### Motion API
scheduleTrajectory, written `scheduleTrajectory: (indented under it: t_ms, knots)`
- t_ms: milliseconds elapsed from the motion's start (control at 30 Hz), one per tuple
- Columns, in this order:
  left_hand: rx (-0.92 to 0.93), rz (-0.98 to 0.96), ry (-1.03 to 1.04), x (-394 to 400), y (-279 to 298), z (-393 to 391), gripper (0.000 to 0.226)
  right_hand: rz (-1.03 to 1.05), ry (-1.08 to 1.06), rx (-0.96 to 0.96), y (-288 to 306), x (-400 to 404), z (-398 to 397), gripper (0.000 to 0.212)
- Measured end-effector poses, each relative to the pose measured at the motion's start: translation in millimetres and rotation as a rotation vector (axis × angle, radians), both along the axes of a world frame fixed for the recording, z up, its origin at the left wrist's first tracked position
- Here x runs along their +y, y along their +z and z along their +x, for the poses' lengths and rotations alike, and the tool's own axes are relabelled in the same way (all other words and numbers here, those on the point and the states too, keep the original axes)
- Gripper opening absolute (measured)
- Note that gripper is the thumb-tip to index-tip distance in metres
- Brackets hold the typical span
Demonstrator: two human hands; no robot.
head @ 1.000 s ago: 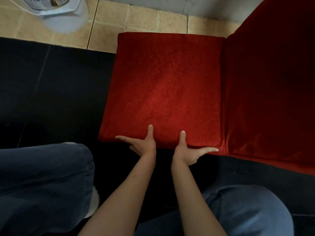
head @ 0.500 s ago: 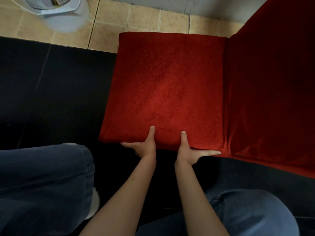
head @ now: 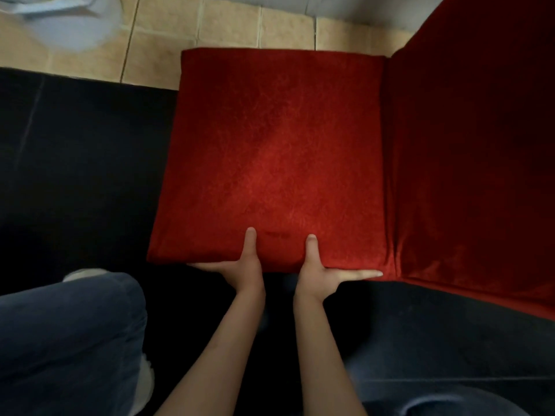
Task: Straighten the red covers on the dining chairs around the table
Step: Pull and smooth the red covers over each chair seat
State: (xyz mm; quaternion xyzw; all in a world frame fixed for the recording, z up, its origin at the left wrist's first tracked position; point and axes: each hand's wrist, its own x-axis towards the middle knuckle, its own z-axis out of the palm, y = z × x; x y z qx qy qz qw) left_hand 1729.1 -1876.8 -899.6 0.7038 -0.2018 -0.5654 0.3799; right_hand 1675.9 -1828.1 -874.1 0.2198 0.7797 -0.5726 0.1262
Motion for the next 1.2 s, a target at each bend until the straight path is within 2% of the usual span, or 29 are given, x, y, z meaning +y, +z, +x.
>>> scheduleTrajectory:
  t_ms: [600, 1067, 1200]
  knots:
    - [-0.04, 0.043, 0.004, -29.0, 27.6, 0.5, 0.135, -0.049, -0.035, 0.013, 29.4, -28.3, 7.7, 0.135]
    - [-0.005, -0.066, -0.065, -87.8, 82.1, -14.2, 0.134, -0.113, -0.051, 0.025, 87.6, -92.2, -6.1, 0.135]
    - [-0.033, -0.114, -0.108, -89.7, 84.6, -16.3, 0.134, -0.062, -0.036, 0.014, 95.0, -94.7, -13.1, 0.124]
